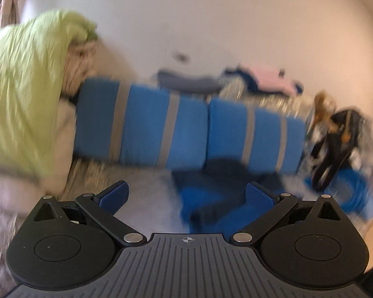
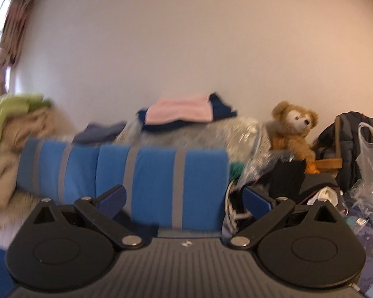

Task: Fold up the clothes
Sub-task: 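Open both tools, release the jacket and raise them away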

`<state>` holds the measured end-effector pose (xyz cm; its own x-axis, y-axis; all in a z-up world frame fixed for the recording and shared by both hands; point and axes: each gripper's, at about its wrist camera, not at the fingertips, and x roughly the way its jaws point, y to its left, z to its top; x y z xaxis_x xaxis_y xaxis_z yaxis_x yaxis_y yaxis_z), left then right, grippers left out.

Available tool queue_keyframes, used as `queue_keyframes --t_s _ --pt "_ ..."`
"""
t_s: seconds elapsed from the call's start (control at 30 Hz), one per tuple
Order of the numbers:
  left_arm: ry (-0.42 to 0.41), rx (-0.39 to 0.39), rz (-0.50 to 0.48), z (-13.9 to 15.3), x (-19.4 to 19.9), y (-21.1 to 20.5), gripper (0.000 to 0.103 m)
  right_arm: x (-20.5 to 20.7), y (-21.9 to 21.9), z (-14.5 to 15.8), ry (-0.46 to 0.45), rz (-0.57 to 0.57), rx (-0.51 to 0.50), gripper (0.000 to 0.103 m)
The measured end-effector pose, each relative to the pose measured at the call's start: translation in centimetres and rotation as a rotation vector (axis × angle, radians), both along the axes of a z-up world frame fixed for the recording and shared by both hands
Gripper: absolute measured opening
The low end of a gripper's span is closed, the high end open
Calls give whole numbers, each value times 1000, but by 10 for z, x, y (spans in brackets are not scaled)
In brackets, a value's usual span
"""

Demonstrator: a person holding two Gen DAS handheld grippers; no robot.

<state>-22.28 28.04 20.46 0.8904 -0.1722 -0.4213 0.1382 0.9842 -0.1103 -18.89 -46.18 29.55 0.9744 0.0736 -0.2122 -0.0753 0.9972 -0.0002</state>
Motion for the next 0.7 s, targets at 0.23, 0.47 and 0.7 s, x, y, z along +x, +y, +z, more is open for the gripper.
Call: queue_keyframes --t_s 0.23,0.47,0.7 --pt "117 146 -97 -98 -19 -35 103 -12 20 -74 130 54 47 103" --pt "188 115 -67 -158 -17 -35 103 -16 40 -124 228 82 -16 103" --pt "109 -187 31 -165 -7 -16 103 -16 50 -155 301 109 -19 103"
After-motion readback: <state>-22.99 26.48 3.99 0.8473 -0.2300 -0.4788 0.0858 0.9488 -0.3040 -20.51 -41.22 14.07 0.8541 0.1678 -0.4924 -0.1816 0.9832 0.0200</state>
